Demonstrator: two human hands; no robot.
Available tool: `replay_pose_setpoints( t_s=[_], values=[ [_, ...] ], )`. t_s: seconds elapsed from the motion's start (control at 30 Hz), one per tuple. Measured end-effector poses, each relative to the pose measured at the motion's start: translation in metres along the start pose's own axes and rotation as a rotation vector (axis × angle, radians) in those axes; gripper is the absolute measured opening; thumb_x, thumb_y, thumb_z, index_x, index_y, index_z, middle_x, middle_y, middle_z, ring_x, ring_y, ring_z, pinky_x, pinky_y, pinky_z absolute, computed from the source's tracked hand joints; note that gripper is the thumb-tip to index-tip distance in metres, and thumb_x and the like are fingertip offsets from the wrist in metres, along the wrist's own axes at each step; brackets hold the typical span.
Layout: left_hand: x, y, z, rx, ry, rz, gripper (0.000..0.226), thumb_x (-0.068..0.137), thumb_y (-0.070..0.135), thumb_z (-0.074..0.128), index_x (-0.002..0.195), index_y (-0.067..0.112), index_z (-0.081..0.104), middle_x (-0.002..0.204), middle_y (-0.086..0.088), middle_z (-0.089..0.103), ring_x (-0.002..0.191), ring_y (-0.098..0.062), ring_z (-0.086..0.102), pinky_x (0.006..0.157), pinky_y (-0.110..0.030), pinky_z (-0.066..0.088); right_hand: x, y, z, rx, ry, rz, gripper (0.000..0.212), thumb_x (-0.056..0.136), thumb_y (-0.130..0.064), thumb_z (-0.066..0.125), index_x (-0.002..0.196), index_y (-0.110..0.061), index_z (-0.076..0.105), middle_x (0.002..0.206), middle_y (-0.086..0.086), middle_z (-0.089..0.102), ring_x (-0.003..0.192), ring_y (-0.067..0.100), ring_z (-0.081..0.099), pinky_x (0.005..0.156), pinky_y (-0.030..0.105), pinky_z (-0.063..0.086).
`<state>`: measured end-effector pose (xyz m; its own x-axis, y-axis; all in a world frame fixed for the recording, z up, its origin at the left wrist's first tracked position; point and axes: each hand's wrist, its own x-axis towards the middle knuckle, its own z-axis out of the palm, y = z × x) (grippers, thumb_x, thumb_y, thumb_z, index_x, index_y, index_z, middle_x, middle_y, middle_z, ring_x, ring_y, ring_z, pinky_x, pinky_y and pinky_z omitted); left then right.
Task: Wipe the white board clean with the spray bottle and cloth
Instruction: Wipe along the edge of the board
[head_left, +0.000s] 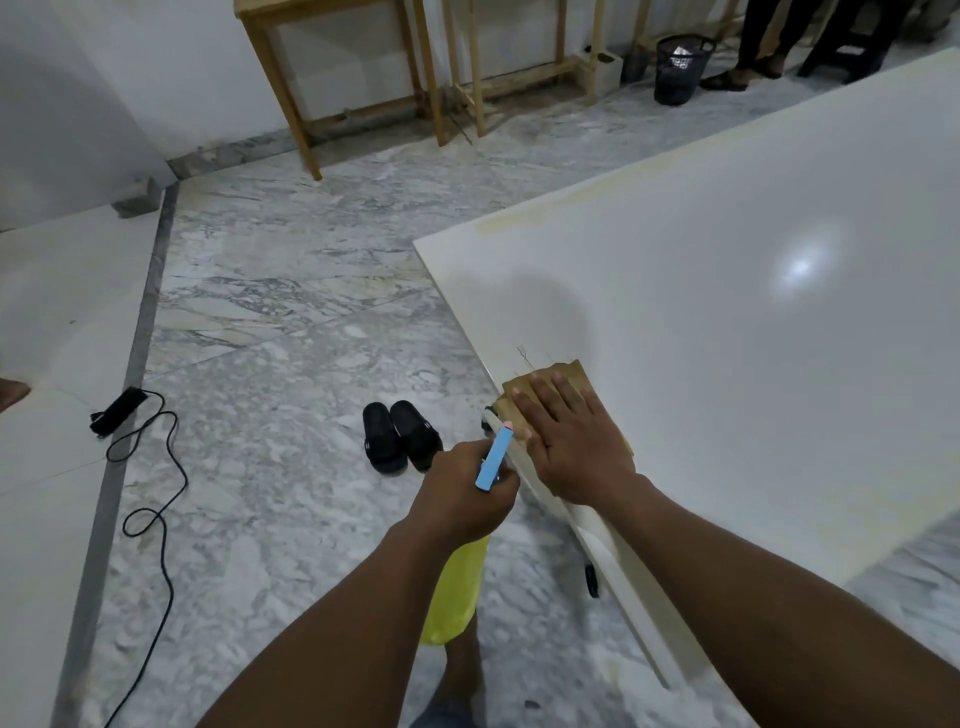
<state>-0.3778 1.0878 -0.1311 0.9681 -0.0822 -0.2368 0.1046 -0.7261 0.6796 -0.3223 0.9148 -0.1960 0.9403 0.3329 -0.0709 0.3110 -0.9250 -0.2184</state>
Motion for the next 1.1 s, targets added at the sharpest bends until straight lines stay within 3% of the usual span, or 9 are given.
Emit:
replay_pose_setpoints(
  t_s=[0.13, 0.27, 0.37, 0.53, 0.67, 0.8, 0.9, 1.0, 1.1],
  values=[
    [-0.041, 0.018, 0.022, 0.002, 0.001, -0.003, 0.03, 0.092, 0.022, 0.058, 0.065, 0.021, 0.045, 0.06, 0.0, 0.053, 0.061, -0.036, 0.068, 0.063, -0.05, 0.06, -0.07, 0.008, 0.004, -0.001, -0.017, 0.01, 0.065, 0.096, -0.049, 0.006, 0.157, -0.029, 0.015, 0.167, -0.001, 0.006, 0.154, 0.022, -0.001, 0.123, 0.05, 0.008],
    [-0.073, 0.03, 0.04, 0.019, 0.021, -0.024, 0.033, 0.092, 0.018, 0.057, 0.063, 0.019, 0.041, 0.054, 0.004, 0.045, 0.042, -0.009, 0.049, 0.047, -0.022, 0.042, -0.129, 0.012, 0.008, -0.011, -0.015, 0.02, 0.063, 0.098, -0.047, 0.008, 0.158, -0.028, 0.012, 0.167, -0.002, 0.004, 0.154, 0.021, -0.004, 0.124, 0.047, 0.005],
    [-0.093, 0.037, 0.047, -0.022, -0.01, -0.035, 0.029, 0.091, 0.019, 0.057, 0.065, 0.017, 0.044, 0.057, -0.002, 0.052, 0.051, -0.023, 0.068, 0.059, -0.041, 0.062, -0.161, 0.013, 0.008, 0.006, -0.014, 0.026, 0.066, 0.095, -0.047, 0.005, 0.158, -0.027, 0.015, 0.167, -0.001, 0.005, 0.154, 0.021, -0.002, 0.124, 0.047, 0.007],
    [-0.115, 0.048, 0.05, -0.01, -0.018, -0.029, 0.031, 0.089, 0.02, 0.056, 0.063, 0.018, 0.04, 0.056, -0.001, 0.049, 0.063, -0.04, 0.071, 0.066, -0.057, 0.061, -0.192, 0.009, 0.005, 0.048, -0.041, 0.035, 0.071, 0.089, -0.04, 0.006, 0.157, -0.024, 0.019, 0.166, -0.001, 0.007, 0.154, 0.021, 0.0, 0.125, 0.046, 0.007],
    [-0.121, 0.055, 0.044, -0.012, -0.03, -0.046, 0.03, 0.09, 0.02, 0.055, 0.065, 0.016, 0.041, 0.059, -0.003, 0.049, 0.064, -0.041, 0.07, 0.068, -0.055, 0.06, -0.229, 0.009, 0.007, 0.097, 0.161, -0.01, 0.055, 0.088, -0.02, 0.035, 0.139, -0.013, 0.056, 0.149, 0.01, 0.049, 0.142, 0.03, 0.04, 0.111, 0.052, 0.04],
    [-0.121, 0.064, 0.031, -0.025, -0.061, -0.061, 0.025, 0.088, 0.021, 0.054, 0.067, 0.016, 0.04, 0.062, -0.005, 0.051, 0.073, -0.044, 0.073, 0.06, -0.044, 0.052, -0.272, 0.012, 0.009, 0.181, 0.179, -0.074, 0.049, 0.088, -0.011, 0.047, 0.135, -0.013, 0.059, 0.142, 0.009, 0.057, 0.134, 0.028, 0.05, 0.107, 0.048, 0.043],
    [-0.113, 0.07, 0.017, -0.016, -0.075, -0.052, 0.024, 0.086, 0.023, 0.052, 0.067, 0.016, 0.038, 0.062, -0.004, 0.05, 0.073, -0.044, 0.073, 0.06, -0.042, 0.049, -0.257, 0.007, -0.028, 0.581, 0.187, 0.21, 0.038, 0.1, -0.018, 0.039, 0.13, -0.021, 0.061, 0.12, -0.001, 0.069, 0.105, 0.02, 0.067, 0.087, 0.032, 0.053],
    [-0.1, 0.076, 0.003, 0.004, -0.056, -0.015, 0.03, 0.09, 0.02, 0.053, 0.065, 0.018, 0.036, 0.059, -0.001, 0.046, 0.062, -0.039, 0.065, 0.061, -0.042, 0.047, -0.216, 0.01, -0.085, 1.446, 0.227, 0.755, 0.027, 0.099, -0.023, 0.047, 0.11, -0.015, 0.071, 0.102, 0.006, 0.075, 0.088, 0.022, 0.071, 0.077, 0.035, 0.055],
    [-0.082, 0.08, -0.016, 0.039, -0.071, 0.035, 0.032, 0.091, 0.019, 0.055, 0.064, 0.019, 0.039, 0.061, -0.002, 0.052, 0.063, -0.037, 0.066, 0.067, -0.05, 0.057, -0.183, 0.01, -0.124, 2.205, 0.153, 0.84, 0.036, 0.096, -0.035, 0.046, 0.101, -0.009, 0.071, 0.092, 0.013, 0.074, 0.081, 0.028, 0.072, 0.078, 0.043, 0.059]
  ],
)
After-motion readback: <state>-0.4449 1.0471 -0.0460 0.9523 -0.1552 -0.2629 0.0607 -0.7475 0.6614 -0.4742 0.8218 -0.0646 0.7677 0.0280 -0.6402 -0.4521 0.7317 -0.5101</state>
